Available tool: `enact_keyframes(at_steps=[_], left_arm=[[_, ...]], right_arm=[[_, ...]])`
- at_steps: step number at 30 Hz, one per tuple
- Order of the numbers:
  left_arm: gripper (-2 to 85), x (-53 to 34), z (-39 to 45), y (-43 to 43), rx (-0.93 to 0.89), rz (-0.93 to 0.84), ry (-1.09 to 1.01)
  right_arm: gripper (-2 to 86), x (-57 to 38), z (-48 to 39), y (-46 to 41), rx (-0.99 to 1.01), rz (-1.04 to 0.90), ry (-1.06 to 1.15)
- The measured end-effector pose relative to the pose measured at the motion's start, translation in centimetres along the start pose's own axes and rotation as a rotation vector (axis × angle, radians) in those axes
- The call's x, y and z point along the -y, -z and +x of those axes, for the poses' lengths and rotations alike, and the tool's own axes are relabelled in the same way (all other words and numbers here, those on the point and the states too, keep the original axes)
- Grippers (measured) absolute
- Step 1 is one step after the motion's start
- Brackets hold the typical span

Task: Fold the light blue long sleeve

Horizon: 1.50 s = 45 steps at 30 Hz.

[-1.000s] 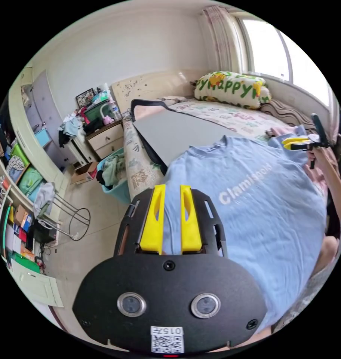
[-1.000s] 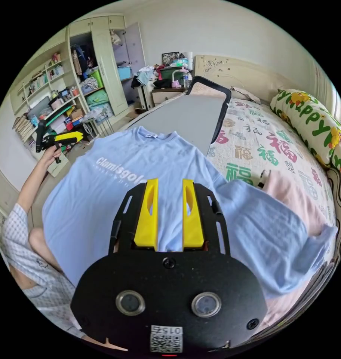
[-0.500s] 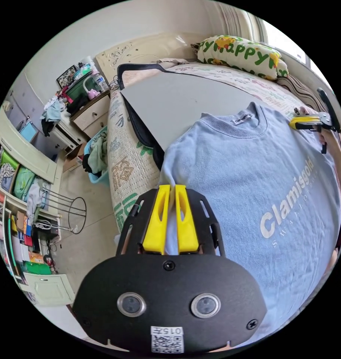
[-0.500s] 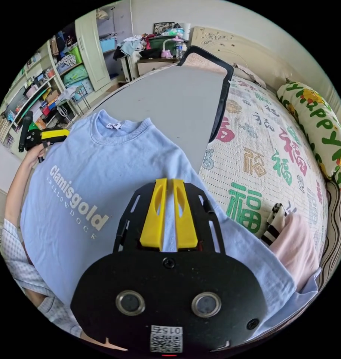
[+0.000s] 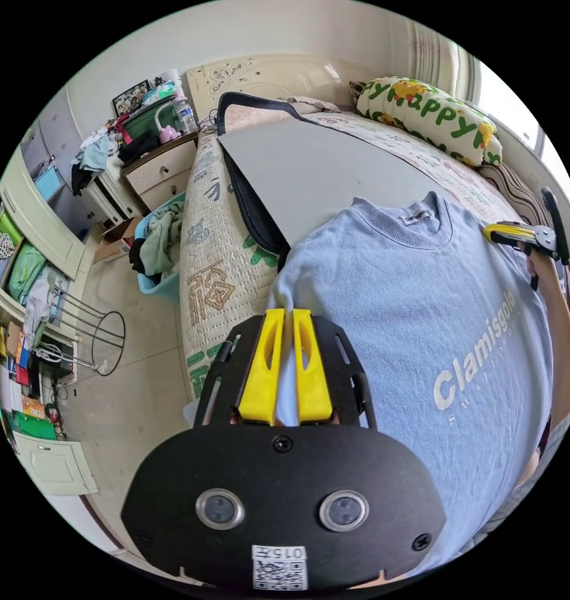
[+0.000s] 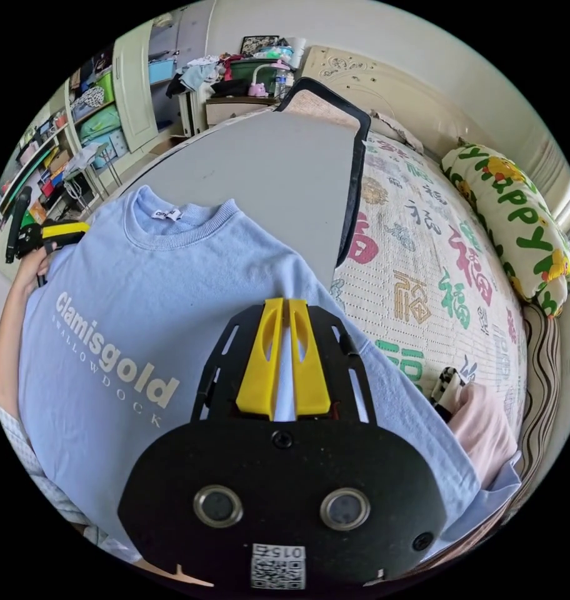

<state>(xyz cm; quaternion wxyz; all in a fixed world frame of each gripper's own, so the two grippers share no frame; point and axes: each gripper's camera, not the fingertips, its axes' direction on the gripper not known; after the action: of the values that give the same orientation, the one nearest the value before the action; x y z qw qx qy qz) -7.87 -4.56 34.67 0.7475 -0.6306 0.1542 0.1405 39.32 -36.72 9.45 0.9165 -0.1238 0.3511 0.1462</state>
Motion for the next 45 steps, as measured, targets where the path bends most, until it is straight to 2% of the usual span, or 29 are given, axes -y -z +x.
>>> enact_keyframes(at_steps=[4, 9, 10, 15, 19, 21, 23, 26, 31, 36, 38, 42, 45], left_arm=[[1.6, -1.1, 0.4, 1.5, 0.043, 0.021, -0.022], [1.7, -4.2, 2.7, 5.7, 0.147, 0.136, -0.09], [1.8, -5.3, 4.3, 7.0, 0.167, 0.204, -0.102], [3.1, -6.9, 16.7, 9.8, -0.016, 0.333, -0.348], [4.7, -6.3, 31.0, 11.0, -0.136, 0.397, -0.611], [5.5, -5.6, 36.5, 11.2, -0.194, 0.406, -0.705], [6.7, -4.3, 42.3, 10.7, -0.239, 0.399, -0.771], [7.5, -2.1, 46.7, 8.5, -0.284, 0.347, -0.761], [7.9, -1.0, 48.5, 4.9, -0.279, 0.272, -0.706], [5.6, -1.6, 48.7, 4.4, -0.217, 0.285, -0.693], [5.1, -1.4, 48.9, 3.7, -0.211, 0.257, -0.702], [4.4, -1.6, 47.7, 3.7, -0.243, 0.29, -0.669], [3.7, -1.4, 46.4, 3.6, -0.282, 0.308, -0.627]], right_arm=[[4.9, -1.7, 2.3, 2.2, 0.093, 0.014, -0.047], [6.3, -8.3, 6.2, 10.0, 0.061, 0.087, -0.039], [6.4, -10.7, 7.7, 12.7, 0.038, 0.126, -0.05], [6.4, -21.5, 15.7, 22.7, -0.135, 0.297, -0.223], [6.8, -28.5, 24.0, 25.6, -0.236, 0.199, -0.452], [7.5, -30.9, 27.0, 25.9, -0.193, 0.188, -0.534], [8.4, -33.1, 30.6, 25.9, -0.037, 0.216, -0.616], [10.2, -34.2, 33.7, 26.1, 0.074, 0.283, -0.678], [12.8, -34.0, 37.7, 25.4, 0.101, 0.265, -0.773], [10.5, -33.2, 40.3, 24.6, 0.316, 0.284, -0.792], [5.4, -32.9, 40.0, 26.4, 0.256, 0.333, -0.755], [2.1, -34.2, 39.0, 31.2, 0.057, 0.451, -0.746], [1.9, -34.7, 37.9, 33.8, -0.118, 0.278, -0.653]])
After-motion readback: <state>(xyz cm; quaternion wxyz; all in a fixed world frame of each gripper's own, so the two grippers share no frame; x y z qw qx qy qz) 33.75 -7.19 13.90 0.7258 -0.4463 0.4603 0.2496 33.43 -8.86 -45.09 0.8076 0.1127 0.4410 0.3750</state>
